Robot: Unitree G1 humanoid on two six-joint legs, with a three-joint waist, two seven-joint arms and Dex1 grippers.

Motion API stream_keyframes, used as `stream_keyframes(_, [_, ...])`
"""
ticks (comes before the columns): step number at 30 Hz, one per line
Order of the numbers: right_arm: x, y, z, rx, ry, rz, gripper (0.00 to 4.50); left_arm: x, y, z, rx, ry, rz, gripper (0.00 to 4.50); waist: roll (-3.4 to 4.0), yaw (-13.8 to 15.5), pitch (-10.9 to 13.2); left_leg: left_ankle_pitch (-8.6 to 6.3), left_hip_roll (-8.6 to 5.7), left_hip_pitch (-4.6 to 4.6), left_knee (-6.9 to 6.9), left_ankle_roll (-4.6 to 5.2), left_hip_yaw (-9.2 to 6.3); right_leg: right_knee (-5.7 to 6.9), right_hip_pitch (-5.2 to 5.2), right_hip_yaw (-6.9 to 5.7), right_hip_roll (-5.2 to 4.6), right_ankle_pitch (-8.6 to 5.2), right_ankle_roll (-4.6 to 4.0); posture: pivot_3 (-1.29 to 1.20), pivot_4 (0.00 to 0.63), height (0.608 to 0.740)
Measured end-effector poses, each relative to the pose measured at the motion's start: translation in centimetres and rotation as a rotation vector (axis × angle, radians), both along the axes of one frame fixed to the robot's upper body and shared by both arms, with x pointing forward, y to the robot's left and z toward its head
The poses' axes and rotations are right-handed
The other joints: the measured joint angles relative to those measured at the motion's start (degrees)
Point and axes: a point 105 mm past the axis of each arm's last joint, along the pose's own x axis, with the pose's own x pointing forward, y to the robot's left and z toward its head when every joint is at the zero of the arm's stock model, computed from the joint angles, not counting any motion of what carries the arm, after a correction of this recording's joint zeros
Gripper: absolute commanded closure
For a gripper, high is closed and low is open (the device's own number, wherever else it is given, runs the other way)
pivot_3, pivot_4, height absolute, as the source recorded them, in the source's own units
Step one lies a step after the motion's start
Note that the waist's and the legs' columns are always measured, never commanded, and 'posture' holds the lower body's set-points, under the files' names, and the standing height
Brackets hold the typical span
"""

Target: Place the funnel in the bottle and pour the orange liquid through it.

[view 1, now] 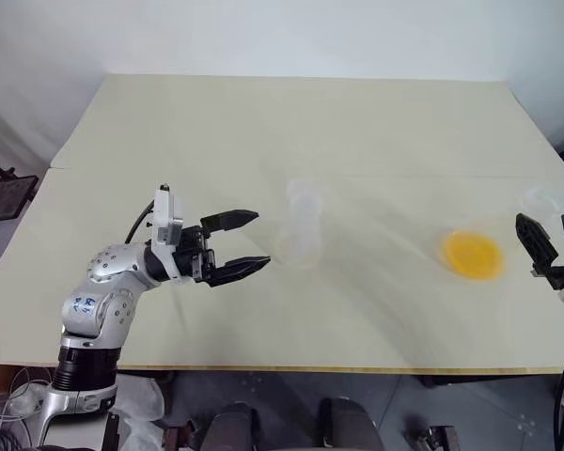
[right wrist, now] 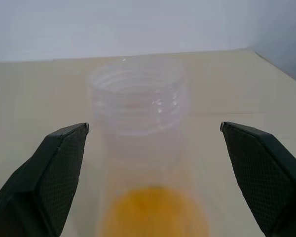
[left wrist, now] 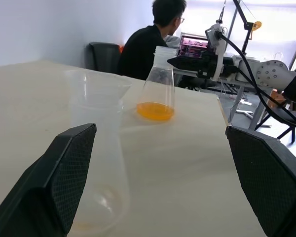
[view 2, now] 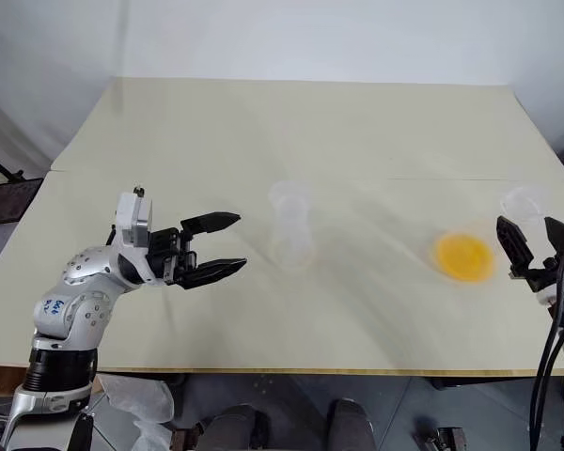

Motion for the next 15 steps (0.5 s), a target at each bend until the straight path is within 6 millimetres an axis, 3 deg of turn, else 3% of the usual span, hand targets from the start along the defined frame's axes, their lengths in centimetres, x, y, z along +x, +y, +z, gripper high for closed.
stream_keyframes(13, [2.4,0.2,-0.4,0.019,0.017,0.042,0.0,-0.1,0.0,0.3,-0.004,-0.019,0.018,0.04,0.0,0.01,0.0,0.0,0.0,-0.01,0.0,0.0,0.02,-0.02,-0.01,0.0,-0.01,0.0,0.0,0.0,0.15,0.74])
stream_keyframes(15, [2.6,0.3,-0.1,0.016,0.008,0.046,0.39,-0.1,0.0,0.3,-0.006,-0.021,0.019,0.0,0.0,0.01,0.0,0.0,-0.01,-0.02,0.0,0.0,0.03,-0.02,-0.02,0.0,-0.01,0.0,0.0,0.0,0.15,0.74])
